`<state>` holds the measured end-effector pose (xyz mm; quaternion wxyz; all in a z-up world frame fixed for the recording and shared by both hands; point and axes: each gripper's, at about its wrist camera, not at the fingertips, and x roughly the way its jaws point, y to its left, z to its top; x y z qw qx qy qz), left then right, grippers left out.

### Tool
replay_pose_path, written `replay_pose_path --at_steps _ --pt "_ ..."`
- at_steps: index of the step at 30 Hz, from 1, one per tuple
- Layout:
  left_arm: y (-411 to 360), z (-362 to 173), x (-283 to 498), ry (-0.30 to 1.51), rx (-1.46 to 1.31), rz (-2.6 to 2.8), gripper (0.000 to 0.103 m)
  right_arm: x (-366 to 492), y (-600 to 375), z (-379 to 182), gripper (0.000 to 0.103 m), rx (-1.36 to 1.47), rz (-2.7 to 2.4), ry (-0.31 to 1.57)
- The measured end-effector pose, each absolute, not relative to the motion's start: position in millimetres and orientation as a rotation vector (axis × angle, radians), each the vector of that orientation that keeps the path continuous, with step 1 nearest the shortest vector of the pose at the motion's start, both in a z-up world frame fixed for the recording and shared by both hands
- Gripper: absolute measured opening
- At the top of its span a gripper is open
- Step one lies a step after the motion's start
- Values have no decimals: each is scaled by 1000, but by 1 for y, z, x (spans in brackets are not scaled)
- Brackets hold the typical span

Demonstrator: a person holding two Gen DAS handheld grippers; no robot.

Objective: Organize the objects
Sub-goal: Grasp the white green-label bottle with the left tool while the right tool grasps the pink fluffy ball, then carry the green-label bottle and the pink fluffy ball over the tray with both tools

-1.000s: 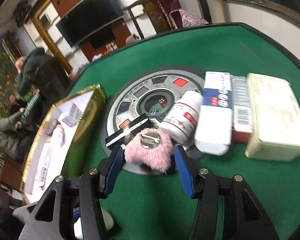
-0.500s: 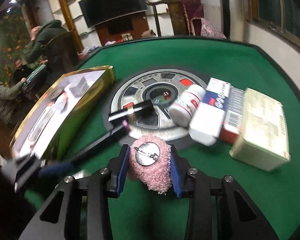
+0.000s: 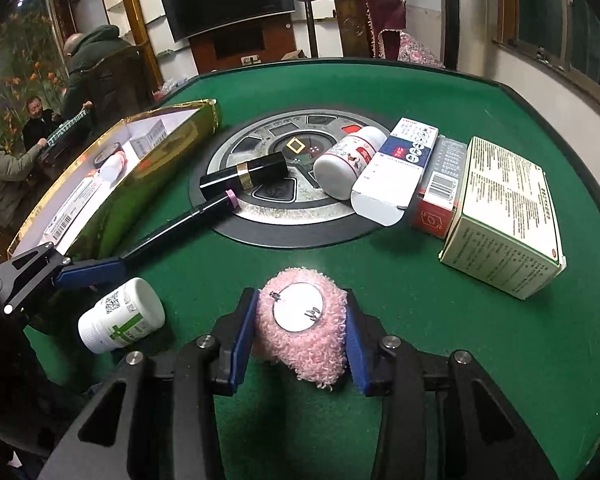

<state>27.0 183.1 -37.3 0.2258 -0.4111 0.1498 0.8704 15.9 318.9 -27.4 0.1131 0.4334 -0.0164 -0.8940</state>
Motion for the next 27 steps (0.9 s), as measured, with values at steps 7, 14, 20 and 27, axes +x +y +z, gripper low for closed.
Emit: replay_pose_path --at_steps 7,14,20,27 --pt "173 -33 29 411 -1102 2454 33 16 310 -28 44 1284 -2651 16" --pt "166 -8 41 325 -973 2479 33 21 312 -15 39 1185 -2707 3" --pt "148 0 33 236 -987 2489 33 21 314 -12 39 1147 -2716 -42" --pt "120 11 20 133 -999 2548 33 24 315 -6 39 1090 -2733 -85"
